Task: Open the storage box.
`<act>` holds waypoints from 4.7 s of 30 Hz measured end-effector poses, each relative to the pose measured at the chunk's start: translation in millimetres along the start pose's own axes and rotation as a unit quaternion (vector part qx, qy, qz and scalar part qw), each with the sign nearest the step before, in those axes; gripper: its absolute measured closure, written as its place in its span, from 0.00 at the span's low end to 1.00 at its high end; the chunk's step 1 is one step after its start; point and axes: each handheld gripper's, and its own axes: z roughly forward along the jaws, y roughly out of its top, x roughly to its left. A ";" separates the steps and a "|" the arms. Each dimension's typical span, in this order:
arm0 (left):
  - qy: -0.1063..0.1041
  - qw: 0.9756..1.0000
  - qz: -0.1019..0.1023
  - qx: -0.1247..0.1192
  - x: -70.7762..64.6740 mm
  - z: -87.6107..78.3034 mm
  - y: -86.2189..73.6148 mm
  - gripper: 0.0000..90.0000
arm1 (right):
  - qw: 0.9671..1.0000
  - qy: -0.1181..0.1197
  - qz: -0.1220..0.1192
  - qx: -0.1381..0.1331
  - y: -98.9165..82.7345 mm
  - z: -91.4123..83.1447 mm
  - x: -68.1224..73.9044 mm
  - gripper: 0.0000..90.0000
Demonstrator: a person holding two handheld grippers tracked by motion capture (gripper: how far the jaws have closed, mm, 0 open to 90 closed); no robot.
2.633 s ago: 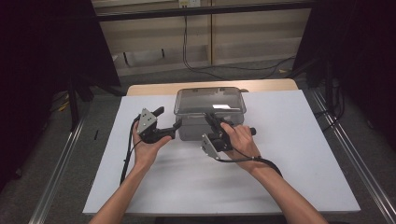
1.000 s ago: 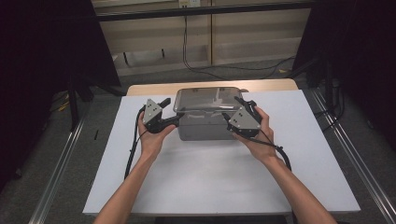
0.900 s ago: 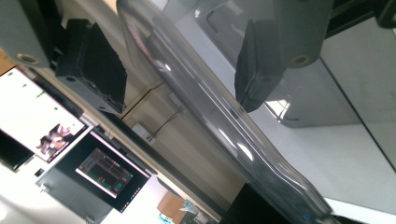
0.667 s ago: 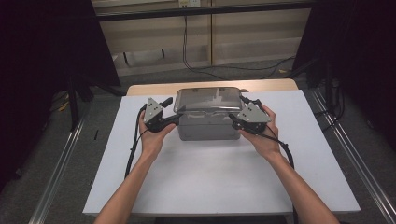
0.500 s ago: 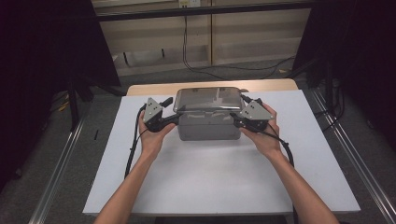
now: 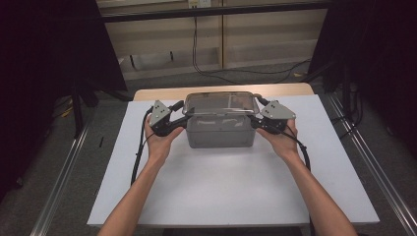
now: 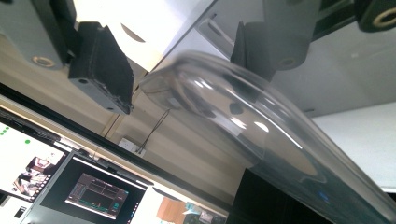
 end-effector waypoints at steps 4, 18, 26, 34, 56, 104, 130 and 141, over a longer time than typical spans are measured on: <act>-0.002 1.000 -0.002 0.002 2.0 0.4 3.1 0.56 | 1.000 0.004 0.005 -0.005 -4.7 3.7 -4.1 0.50; -0.001 1.000 -0.005 0.003 7.0 2.3 8.8 0.60 | 1.000 0.015 0.001 -0.008 -6.3 14.9 -15.1 0.60; -0.001 1.000 -0.009 0.004 8.1 3.5 10.4 0.61 | 1.000 0.017 -0.006 -0.014 -3.0 20.3 -17.4 0.62; -0.001 1.000 -0.013 0.003 9.3 4.3 11.8 0.61 | 1.000 0.025 0.010 -0.011 -0.2 27.7 -28.2 0.66; 0.011 1.000 -0.022 -0.006 21.7 12.6 4.5 0.38 | 0.999 0.035 0.011 -0.018 -1.3 33.4 -29.3 0.73; 0.000 1.000 0.009 0.002 44.6 64.9 -2.3 0.57 | 0.999 0.030 0.027 -0.019 14.6 45.5 -42.8 0.76; 0.007 1.000 0.006 0.008 53.6 72.8 -4.6 0.68 | 0.999 0.026 0.041 -0.021 17.9 51.2 -46.9 0.76; 0.008 1.000 0.009 0.008 57.2 74.5 -3.4 0.74 | 0.998 0.028 0.046 -0.025 19.2 53.7 -50.4 0.77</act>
